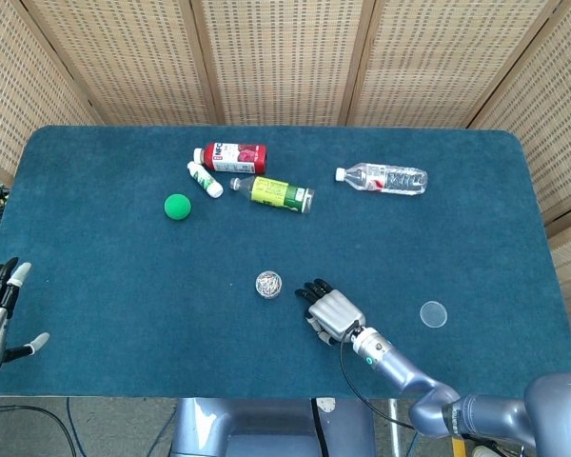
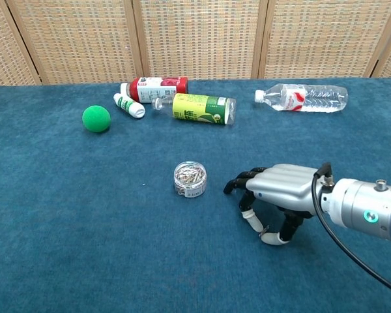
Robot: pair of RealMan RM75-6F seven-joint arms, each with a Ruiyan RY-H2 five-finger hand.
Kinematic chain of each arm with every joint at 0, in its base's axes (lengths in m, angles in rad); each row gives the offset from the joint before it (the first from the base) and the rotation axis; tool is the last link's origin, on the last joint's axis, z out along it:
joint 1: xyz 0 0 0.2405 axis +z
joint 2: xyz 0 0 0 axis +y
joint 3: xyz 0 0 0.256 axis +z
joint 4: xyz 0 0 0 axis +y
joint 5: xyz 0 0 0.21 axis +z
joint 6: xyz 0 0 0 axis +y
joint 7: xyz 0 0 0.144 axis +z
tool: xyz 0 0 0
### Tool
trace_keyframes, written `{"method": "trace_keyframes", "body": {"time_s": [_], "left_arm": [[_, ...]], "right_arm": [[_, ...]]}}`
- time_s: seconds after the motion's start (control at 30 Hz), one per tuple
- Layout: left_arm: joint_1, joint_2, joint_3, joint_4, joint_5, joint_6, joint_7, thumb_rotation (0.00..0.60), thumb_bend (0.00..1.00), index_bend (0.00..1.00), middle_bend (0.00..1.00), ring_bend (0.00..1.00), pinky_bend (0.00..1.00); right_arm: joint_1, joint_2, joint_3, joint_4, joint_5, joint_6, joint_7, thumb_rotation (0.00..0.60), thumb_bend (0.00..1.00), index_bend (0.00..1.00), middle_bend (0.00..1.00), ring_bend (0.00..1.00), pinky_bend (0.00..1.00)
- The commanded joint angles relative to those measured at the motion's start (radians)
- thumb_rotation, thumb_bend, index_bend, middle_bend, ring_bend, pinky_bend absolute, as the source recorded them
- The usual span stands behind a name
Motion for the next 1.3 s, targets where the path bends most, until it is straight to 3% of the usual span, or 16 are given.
{"method": "trace_keyframes", "body": {"time_s": [0.03,0.37,1.3], "left_arm": [[0.000,0.000,0.000,0.000,-0.001,-0.001,0.001,0.600,0.00,0.00,0.00,0.00,0.00],[0.000,-0.001,0.000,0.000,-0.001,0.000,0.002,0.600,0.00,0.00,0.00,0.00,0.00],[-0.002,0.004,0.000,-0.002,-0.002,-0.003,-0.006,0.600,0.00,0.00,0.00,0.00,0.00]], "right_arm": [[0.000,0.000,0.002,0.001,0.002,-0.001,0.000,0.600,0.64,0.61,0.08,0.00,0.05],[0.000,-0.007,0.017,0.006,0.006,0.000,0.006,0.600,0.82,0.62,0.08,0.00,0.05],[0.014,-0.013,0.050,0.008,0.040,-0.005,-0.023,0.600,0.92,0.62,0.08,0.00,0.05]]}}
